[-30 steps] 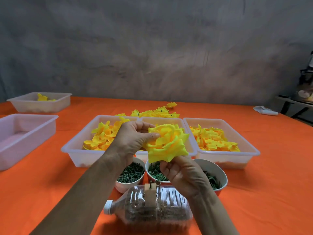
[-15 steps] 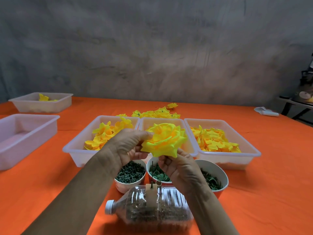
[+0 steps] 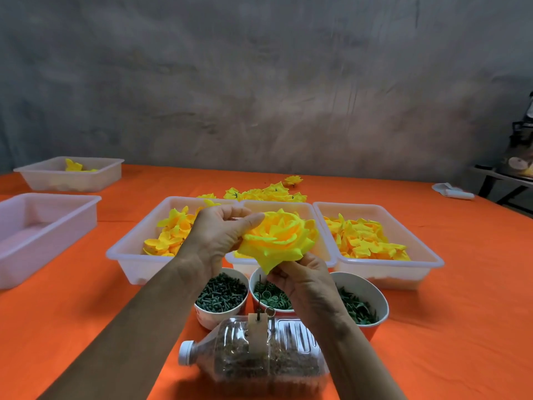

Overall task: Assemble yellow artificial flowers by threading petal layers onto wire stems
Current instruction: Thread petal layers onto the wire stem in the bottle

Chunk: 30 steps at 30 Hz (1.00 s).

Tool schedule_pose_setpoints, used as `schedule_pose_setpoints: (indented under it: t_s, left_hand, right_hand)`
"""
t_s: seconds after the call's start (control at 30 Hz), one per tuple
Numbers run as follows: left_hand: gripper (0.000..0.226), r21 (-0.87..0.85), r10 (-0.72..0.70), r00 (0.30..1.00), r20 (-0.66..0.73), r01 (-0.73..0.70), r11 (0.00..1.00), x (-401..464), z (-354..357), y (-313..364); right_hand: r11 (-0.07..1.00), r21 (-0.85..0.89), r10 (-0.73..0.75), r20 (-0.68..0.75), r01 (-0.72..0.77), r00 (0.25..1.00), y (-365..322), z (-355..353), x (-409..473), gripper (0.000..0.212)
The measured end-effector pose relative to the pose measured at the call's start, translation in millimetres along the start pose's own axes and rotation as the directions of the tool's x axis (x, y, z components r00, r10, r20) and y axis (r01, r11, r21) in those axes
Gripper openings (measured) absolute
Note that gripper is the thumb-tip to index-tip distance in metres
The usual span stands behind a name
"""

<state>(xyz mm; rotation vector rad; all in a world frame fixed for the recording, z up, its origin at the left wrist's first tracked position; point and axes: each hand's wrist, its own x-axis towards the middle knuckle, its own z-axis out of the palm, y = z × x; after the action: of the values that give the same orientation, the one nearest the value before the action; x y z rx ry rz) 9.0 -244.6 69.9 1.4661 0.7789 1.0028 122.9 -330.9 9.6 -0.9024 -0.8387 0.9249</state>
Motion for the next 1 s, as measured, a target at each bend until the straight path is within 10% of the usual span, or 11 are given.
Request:
schedule_pose_setpoints:
  t_s: [0.23, 0.53, 0.77, 1.0]
  left_hand:
    - [0.031, -0.054, -0.261, 0.954, 0.144, 0.271, 0.961, -2, -4, 1]
    - [0.016, 0.046, 0.201, 0.978, -0.051, -0.199, 0.979, 0, 4, -7]
    - [0.046, -0.034, -0.247, 0.960, 0.134, 0.254, 0.967, -1, 2, 0]
    - [0.010, 0.119, 0.089, 0.996, 0.021, -0.091, 0.989, 0, 8, -7]
  right_hand:
    - [0.994, -0.053, -0.091, 0.026, 0.092, 0.996, 3, -8, 2, 0.019]
    - [0.970, -0.155, -0.196, -0.036, 0.189, 0.980, 2, -5, 7, 0.015]
    - [0.969, -0.122, -0.222, -0.070, 0.213, 0.972, -1, -8, 9, 0.011]
    - [0.949, -0.241, -0.235, -0.111, 0.204, 0.966, 1, -5, 12, 0.025]
